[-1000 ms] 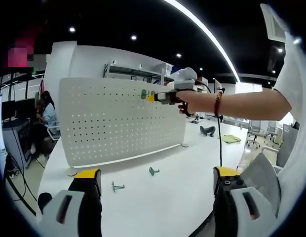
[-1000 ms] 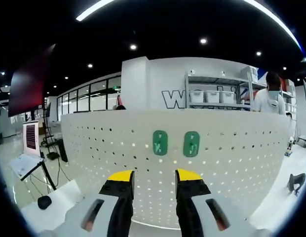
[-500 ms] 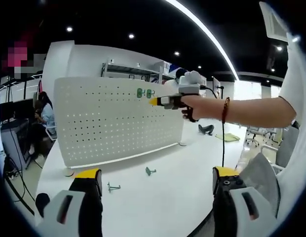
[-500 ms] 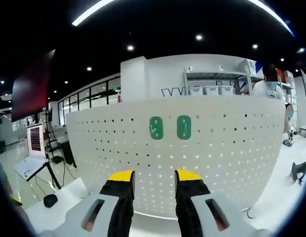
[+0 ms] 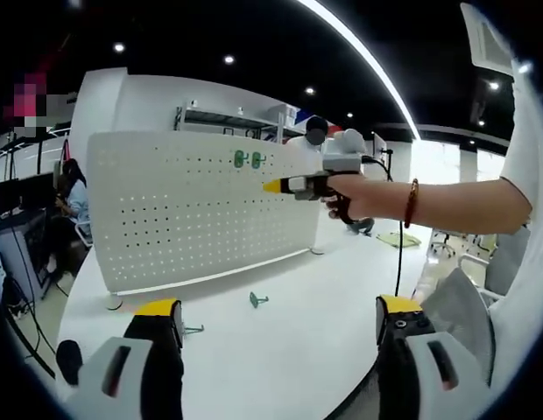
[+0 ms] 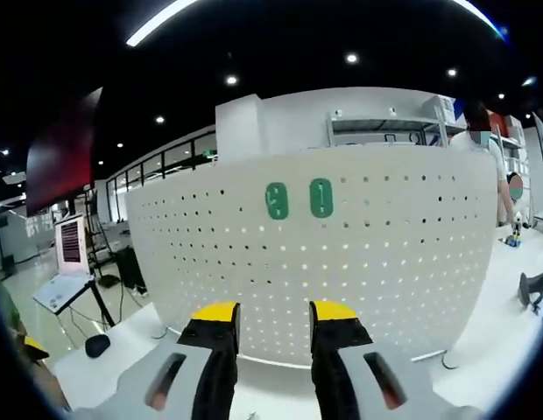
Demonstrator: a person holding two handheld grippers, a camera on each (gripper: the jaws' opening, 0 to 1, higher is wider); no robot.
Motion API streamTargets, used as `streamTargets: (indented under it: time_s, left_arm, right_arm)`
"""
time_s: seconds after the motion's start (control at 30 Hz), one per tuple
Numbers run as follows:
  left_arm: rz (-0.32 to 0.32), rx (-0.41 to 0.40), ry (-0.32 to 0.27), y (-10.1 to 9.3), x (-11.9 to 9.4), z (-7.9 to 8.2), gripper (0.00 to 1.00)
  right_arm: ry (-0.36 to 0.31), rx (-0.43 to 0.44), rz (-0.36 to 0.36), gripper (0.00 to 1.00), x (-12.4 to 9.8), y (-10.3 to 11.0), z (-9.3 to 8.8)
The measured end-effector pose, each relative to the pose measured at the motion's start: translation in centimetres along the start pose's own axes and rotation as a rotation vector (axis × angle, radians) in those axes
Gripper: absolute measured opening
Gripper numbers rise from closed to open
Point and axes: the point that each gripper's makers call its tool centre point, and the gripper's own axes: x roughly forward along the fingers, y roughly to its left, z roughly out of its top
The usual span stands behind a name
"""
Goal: Insert the hook assembly into the mounting plate slot until the hook locks in place.
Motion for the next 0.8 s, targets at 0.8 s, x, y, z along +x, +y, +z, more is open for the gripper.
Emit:
streamTargets:
  time_s: [0.8]
  left_arm:
    - [-0.038, -0.024, 0.06, -0.1, 0.7, -2.5, 0.9]
  right_arm:
    - [0.08, 0.038, 0.029, 0.3, -2.9, 0.9, -5.4]
